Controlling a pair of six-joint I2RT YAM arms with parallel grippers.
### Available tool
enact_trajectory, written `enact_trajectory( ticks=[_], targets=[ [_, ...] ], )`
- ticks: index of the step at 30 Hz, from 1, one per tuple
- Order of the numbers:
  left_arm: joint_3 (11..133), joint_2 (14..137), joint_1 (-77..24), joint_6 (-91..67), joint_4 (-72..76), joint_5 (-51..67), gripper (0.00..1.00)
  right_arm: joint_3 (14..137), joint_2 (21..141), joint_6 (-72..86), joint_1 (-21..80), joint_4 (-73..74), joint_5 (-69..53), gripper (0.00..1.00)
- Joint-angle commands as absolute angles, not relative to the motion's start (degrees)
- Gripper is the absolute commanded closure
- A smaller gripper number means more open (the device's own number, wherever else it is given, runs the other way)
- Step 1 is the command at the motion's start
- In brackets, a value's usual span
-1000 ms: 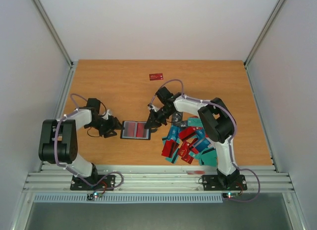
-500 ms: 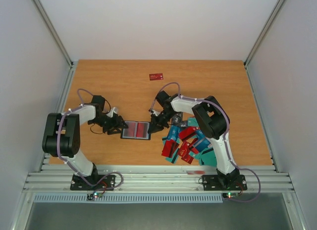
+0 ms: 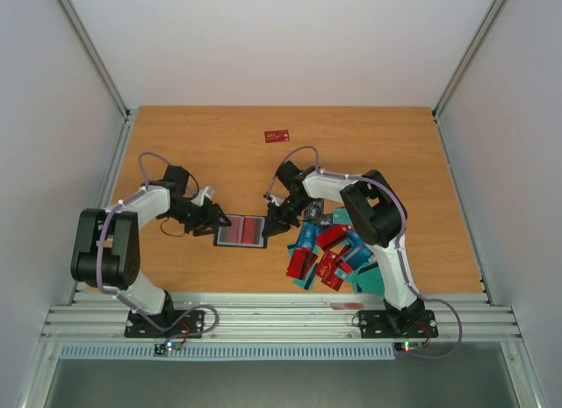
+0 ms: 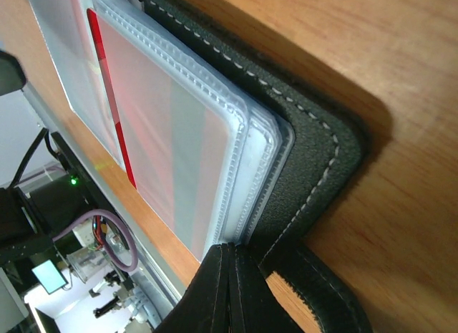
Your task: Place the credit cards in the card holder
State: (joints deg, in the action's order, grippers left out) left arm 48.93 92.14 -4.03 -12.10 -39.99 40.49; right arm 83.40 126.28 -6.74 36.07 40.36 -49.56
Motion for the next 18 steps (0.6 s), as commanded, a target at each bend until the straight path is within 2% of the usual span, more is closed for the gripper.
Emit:
enact_trajectory(
  ticks=[1, 5, 8, 12, 18],
  targets=[
    [50.6, 88.9, -5.6, -11.4, -41.0, 42.4, 0.45, 83.4, 129.6, -7.1, 36.6, 41.7, -45.4, 0.99],
    [50.6, 87.7, -6.2, -11.1, -41.9, 37.7, 0.43, 83.4, 129.6, -6.9, 36.6, 41.5, -45.5, 0.99],
    [50.5, 86.7, -6.1, -11.1, -42.7, 30.3, 0.3, 83.2, 129.4, -6.9, 36.7, 41.4, -45.5, 0.99],
    [51.0, 90.4, -6.1, -9.9, -42.0, 25.5, 0.26, 82.8, 129.1, -6.9, 36.7, 41.1, -45.6, 0.99],
    [51.3, 96.2, -6.6, -10.5, -38.7, 31.7, 0.26, 82.7, 129.0, -6.9, 36.7, 40.9, -45.7, 0.99]
  ],
)
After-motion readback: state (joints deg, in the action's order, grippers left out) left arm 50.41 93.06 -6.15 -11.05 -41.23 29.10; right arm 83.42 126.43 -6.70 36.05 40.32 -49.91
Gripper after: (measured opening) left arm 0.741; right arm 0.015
